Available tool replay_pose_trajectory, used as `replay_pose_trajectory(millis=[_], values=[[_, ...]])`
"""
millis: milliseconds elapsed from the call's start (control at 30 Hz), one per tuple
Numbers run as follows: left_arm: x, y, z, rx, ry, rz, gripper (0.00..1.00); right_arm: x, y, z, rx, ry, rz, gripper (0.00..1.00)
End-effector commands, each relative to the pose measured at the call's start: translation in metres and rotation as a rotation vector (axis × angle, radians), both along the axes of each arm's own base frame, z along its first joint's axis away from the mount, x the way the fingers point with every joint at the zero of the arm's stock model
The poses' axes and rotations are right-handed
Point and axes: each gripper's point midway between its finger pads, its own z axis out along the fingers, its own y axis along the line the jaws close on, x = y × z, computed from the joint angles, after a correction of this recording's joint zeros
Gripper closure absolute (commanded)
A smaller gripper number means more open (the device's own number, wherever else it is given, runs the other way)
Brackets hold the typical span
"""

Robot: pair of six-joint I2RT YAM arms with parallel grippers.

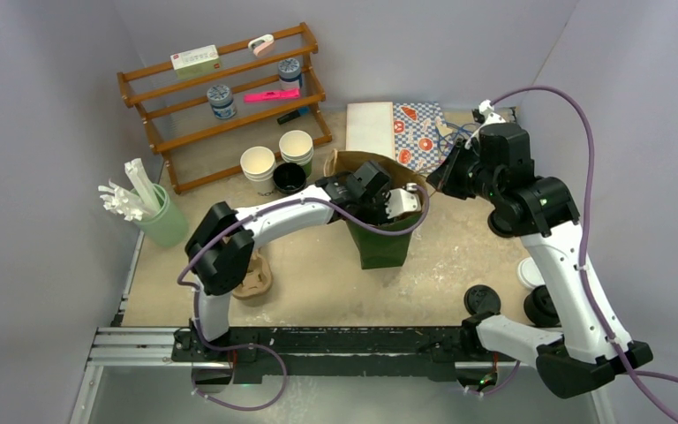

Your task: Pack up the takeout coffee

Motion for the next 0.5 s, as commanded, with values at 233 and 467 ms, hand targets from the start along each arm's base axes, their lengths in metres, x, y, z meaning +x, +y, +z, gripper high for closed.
replay_pose_trajectory(millis=[233,467], values=[[-0.031,0.005,-0.069,0.154,0.293,0.004,0.69,0.010,-0.005,-0.005,0.047,-0.055,-0.090,1.00],[-0.028,0.008,-0.067,0.179,0.279,0.029,0.65,0.009,-0.015,0.014,0.032,-0.096,-0.126,1.00]])
